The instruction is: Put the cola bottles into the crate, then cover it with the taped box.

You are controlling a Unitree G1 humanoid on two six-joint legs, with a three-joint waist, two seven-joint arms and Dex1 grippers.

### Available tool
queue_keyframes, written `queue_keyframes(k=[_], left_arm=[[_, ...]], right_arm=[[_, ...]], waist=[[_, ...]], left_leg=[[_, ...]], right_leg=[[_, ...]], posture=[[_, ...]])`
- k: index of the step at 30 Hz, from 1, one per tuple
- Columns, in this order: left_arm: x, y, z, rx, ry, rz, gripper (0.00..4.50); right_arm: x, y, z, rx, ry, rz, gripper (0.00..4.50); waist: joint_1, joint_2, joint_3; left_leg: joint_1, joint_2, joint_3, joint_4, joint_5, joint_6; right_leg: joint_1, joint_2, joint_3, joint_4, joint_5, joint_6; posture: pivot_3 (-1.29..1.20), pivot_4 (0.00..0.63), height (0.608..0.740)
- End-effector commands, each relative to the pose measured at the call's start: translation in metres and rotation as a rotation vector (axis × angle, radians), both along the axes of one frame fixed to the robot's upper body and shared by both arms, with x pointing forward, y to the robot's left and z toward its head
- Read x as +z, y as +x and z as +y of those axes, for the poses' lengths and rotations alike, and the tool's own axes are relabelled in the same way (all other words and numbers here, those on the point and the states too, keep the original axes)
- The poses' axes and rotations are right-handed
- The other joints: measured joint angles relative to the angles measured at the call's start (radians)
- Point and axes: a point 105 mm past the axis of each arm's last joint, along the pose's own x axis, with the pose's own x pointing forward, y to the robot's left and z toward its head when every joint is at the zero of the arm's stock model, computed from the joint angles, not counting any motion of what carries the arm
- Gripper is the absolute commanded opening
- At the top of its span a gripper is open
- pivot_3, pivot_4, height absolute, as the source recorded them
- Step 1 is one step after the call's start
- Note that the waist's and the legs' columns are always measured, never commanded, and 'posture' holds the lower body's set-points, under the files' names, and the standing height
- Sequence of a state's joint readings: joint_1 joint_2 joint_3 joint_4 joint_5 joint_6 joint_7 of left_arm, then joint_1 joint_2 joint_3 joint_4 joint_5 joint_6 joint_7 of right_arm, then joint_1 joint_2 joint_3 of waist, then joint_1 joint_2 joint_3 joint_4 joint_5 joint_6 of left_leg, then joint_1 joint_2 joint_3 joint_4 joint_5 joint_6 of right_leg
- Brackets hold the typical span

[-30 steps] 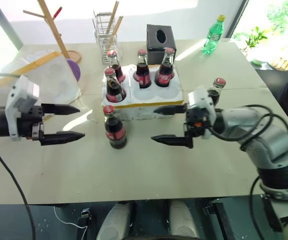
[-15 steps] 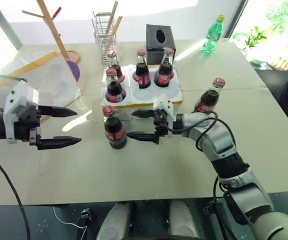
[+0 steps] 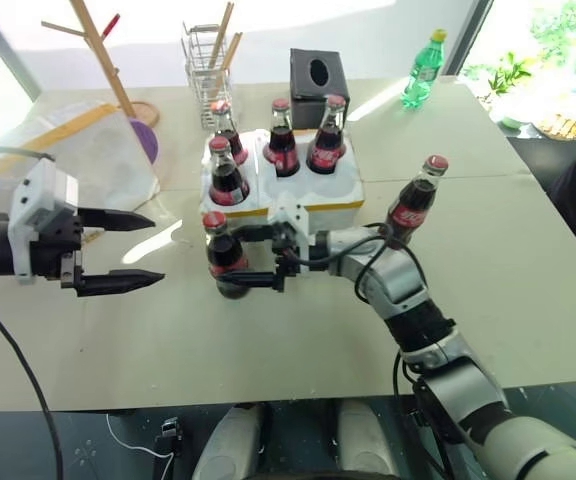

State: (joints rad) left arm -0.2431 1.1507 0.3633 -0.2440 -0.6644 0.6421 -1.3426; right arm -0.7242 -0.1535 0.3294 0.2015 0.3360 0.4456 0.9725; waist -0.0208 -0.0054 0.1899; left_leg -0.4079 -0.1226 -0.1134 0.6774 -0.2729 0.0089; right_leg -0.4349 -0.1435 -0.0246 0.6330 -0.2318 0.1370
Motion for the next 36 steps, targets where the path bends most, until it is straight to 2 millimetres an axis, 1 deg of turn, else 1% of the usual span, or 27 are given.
queue_keyframes(k=[1,4,7,8,11,13,15,20,21,22,24,26,27,30,32,36], left_arm=[[0.005,0.001,-0.004,-0.009,-0.008,-0.032,4.47],[0.006,0.002,-0.005,-0.007,-0.017,-0.04,4.47],[0.006,0.003,-0.005,0.006,-0.035,-0.044,4.47],[0.006,0.004,-0.005,0.013,-0.043,-0.046,4.5],[0.003,0.007,-0.006,0.03,-0.064,-0.055,4.5],[0.001,0.008,-0.008,0.033,-0.07,-0.059,4.5],[0.002,0.01,-0.01,0.037,-0.085,-0.071,4.5],[0.008,0.019,-0.013,0.063,-0.152,-0.098,4.5],[0.011,0.021,-0.014,0.073,-0.186,-0.102,4.5],[0.012,0.022,-0.015,0.079,-0.21,-0.103,4.5],[0.013,0.023,-0.019,0.077,-0.243,-0.099,4.5],[0.01,0.023,-0.022,0.074,-0.246,-0.095,4.5],[0.007,0.023,-0.023,0.073,-0.245,-0.094,4.5],[0.004,0.024,-0.025,0.075,-0.244,-0.094,4.5],[0.004,0.025,-0.026,0.076,-0.248,-0.099,4.5],[0.004,0.024,-0.029,0.079,-0.253,-0.104,4.5]], right_arm=[[0.008,0.004,0.011,-0.002,0.009,-0.049,4.5],[0.004,0.005,0.017,-0.006,-0.003,-0.052,4.5],[0.005,0.002,0.022,0.007,0.005,-0.047,4.5],[0.006,0.001,0.022,0.013,0.009,-0.047,3.98],[0.016,-0.002,0.017,0.013,0.05,-0.017,2.74],[0.028,-0.004,0.01,0.012,0.083,-0.007,2.79],[0.051,-0.006,-0.001,0.004,0.14,-0.005,2.79],[0.118,-0.012,-0.037,-0.001,0.265,-0.025,2.79],[0.131,-0.007,-0.045,-0.029,0.273,-0.057,2.79],[0.14,-0.004,-0.05,-0.05,0.277,-0.078,2.79],[0.149,0.009,-0.056,-0.118,0.244,-0.143,2.79],[0.151,0.021,-0.058,-0.161,0.218,-0.164,2.79],[0.15,0.031,-0.06,-0.198,0.21,-0.169,2.79],[0.147,0.05,-0.06,-0.273,0.195,-0.173,2.79],[0.135,0.065,-0.055,-0.327,0.168,-0.169,2.79],[0.111,0.079,-0.047,-0.375,0.114,-0.186,2.79]], waist=[[0.0,0.0,0.0],[0.0,0.0,0.0],[0.0,0.0,0.0],[0.0,0.0,0.0],[0.0,0.0,0.0],[0.001,0.0,0.0],[0.002,0.0,0.0],[0.004,0.0,0.0],[0.004,0.0,0.0],[0.004,0.0,0.0],[0.001,0.0,0.0],[-0.002,-0.002,-0.001],[-0.004,-0.002,-0.001],[-0.012,-0.002,-0.001],[-0.019,-0.002,-0.001],[-0.026,-0.002,-0.001]], left_leg=[[0.0,0.0,0.0,0.0,0.0,0.0],[0.0,0.0,0.0,0.0,0.0,0.0],[0.0,0.002,0.0,0.0,0.0,-0.001],[0.0,0.002,0.0,0.0,0.0,-0.001],[0.0,0.003,0.0,-0.001,0.001,-0.002],[0.0,0.003,0.0,-0.001,0.001,-0.002],[0.0,0.003,0.0,-0.002,0.001,-0.002],[-0.001,0.003,0.001,-0.002,0.001,-0.002],[-0.001,0.003,0.002,-0.002,0.001,-0.002],[-0.001,0.003,0.002,-0.003,0.001,-0.002],[-0.001,0.003,0.002,-0.004,0.001,-0.002],[-0.001,0.003,0.003,-0.008,0.002,-0.004],[0.0,0.003,0.003,-0.01,0.003,-0.005],[0.0,0.004,0.004,-0.012,0.004,-0.006],[-0.001,0.004,0.004,-0.012,0.004,-0.007],[0.0,0.004,0.004,-0.012,0.004,-0.007]], right_leg=[[-0.001,0.0,0.0,0.0,0.0,0.0],[-0.002,0.001,0.001,0.0,0.001,-0.001],[-0.003,0.004,0.004,0.0,0.002,-0.003],[-0.003,0.007,0.009,0.0,0.002,-0.003],[-0.004,0.01,0.016,0.0,0.002,-0.003],[-0.005,0.01,0.017,0.001,0.002,-0.003],[-0.005,0.011,0.018,0.001,0.002,-0.003],[-0.005,0.01,0.018,0.001,0.002,-0.003],[-0.005,0.01,0.019,0.001,0.002,-0.003],[-0.004,0.01,0.019,0.001,0.002,-0.003],[-0.005,0.01,0.019,0.001,0.002,-0.003],[-0.006,0.01,0.019,0.001,0.002,-0.003],[-0.006,0.01,0.02,0.001,0.002,-0.003],[-0.008,0.011,0.02,0.001,0.002,-0.004],[-0.008,0.01,0.02,0.001,0.002,-0.004],[-0.008,0.011,0.02,0.001,0.003,-0.005]], posture=[[0.0,0.15,0.74],[0.0,0.15,0.74],[0.0,0.15,0.74],[0.0,0.15,0.74],[0.0,0.15,0.74],[0.0,0.15,0.74],[0.0,0.15,0.74],[0.0,0.15,0.74],[0.0,0.15,0.74],[0.0,0.15,0.74],[0.0,0.15,0.74],[0.0,0.15,0.74],[0.0,0.15,0.74],[0.0,0.15,0.74],[0.0,0.15,0.74],[0.0,0.15,0.74]])
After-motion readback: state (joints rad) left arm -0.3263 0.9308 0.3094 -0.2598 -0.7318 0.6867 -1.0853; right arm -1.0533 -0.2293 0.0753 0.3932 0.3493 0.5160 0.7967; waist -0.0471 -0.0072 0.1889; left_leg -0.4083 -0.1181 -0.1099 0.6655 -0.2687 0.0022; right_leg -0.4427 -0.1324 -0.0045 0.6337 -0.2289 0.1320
